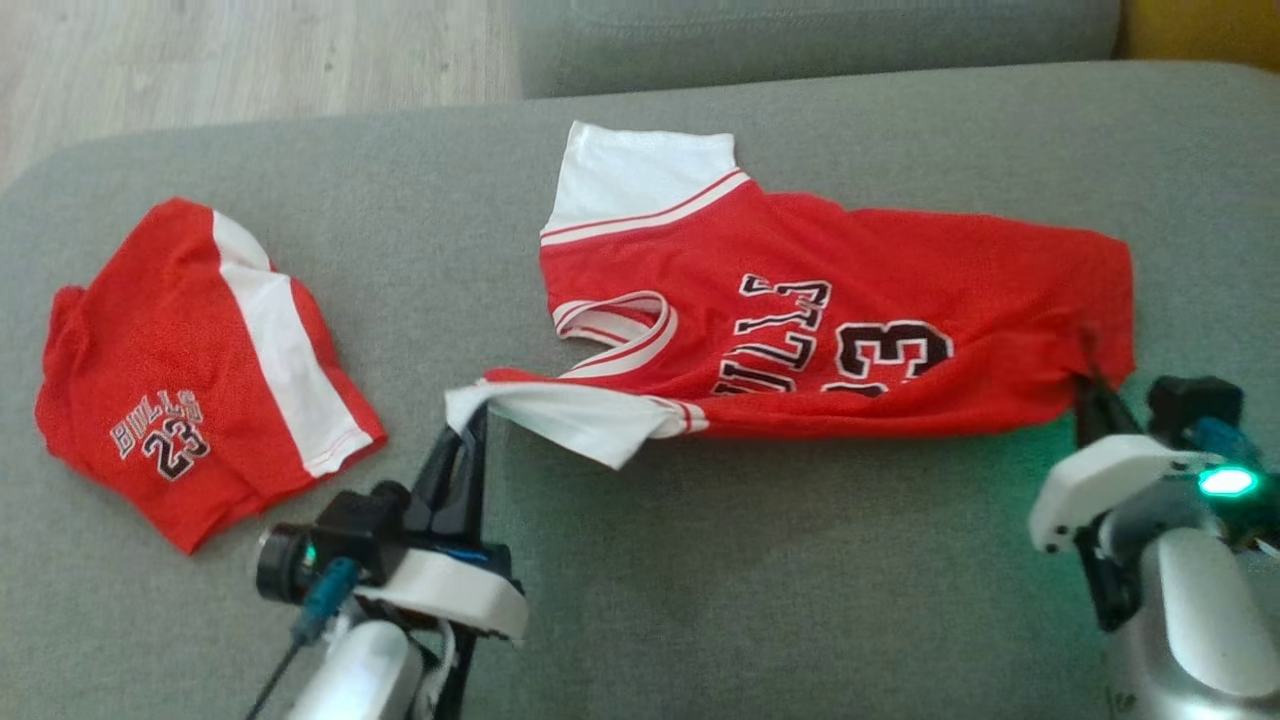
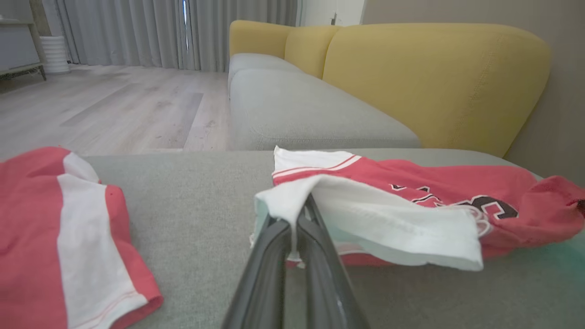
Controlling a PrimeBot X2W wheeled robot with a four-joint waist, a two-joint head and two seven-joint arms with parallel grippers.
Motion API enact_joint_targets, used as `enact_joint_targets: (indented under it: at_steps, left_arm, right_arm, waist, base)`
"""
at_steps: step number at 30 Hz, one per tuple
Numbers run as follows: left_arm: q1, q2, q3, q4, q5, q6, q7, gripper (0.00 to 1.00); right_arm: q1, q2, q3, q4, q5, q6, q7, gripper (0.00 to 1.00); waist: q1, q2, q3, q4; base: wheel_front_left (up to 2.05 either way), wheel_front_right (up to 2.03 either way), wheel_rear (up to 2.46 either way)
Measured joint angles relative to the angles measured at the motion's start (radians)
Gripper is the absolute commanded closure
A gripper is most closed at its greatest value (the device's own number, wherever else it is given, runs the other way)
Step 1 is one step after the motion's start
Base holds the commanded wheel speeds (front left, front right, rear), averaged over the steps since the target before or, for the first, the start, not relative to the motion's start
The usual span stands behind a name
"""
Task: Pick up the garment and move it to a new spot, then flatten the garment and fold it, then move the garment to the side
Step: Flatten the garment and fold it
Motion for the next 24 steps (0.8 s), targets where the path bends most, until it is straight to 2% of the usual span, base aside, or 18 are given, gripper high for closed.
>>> enact_joint_targets:
  at_steps: [4,7,11,15,21,24]
  left_arm:
    - [-0.038,0.036,0.027,-0.034,0.0,0.0,0.004,1.0]
    - [-0.086,0.07,0.043,-0.061,0.0,-0.001,0.025,1.0]
    - [-0.171,0.114,0.068,-0.079,0.003,-0.01,0.06,1.0]
    - [-0.268,0.141,0.093,-0.074,0.001,-0.027,0.096,1.0]
    - [-0.397,0.148,0.119,-0.013,-0.026,-0.057,0.137,1.0]
    - [-0.469,0.15,0.138,0.024,-0.038,-0.063,0.141,1.0]
  right_arm:
    - [0.041,-0.041,0.156,-0.123,0.184,0.0,0.105,1.0]
    - [0.057,-0.103,0.211,-0.26,0.302,0.0,0.185,1.0]
    - [0.041,-0.14,0.229,-0.422,0.462,0.0,0.277,1.0]
    - [-0.021,-0.146,0.241,-0.512,0.569,0.0,0.339,1.0]
    - [-0.131,-0.145,0.242,-0.563,0.741,0.0,0.37,1.0]
    - [-0.179,-0.14,0.225,-0.558,0.79,0.0,0.367,1.0]
  waist:
    - [0.0,0.0,-0.032,-0.009]
    - [-0.0001,0.0,-0.054,-0.015]
    - [-0.0001,0.0,-0.078,-0.021]
    - [-0.0001,0.0,-0.095,-0.024]
    - [-0.0001,0.0,-0.123,-0.026]
    - [0.0,0.0,-0.135,-0.027]
  base:
    - [0.0,0.0,0.0]
    - [0.0,0.0,0.0]
    - [0.0,0.0,0.0]
    - [0.0,0.0,0.0]
    - [0.0,0.0,0.0]
    - [0.0,0.0,0.0]
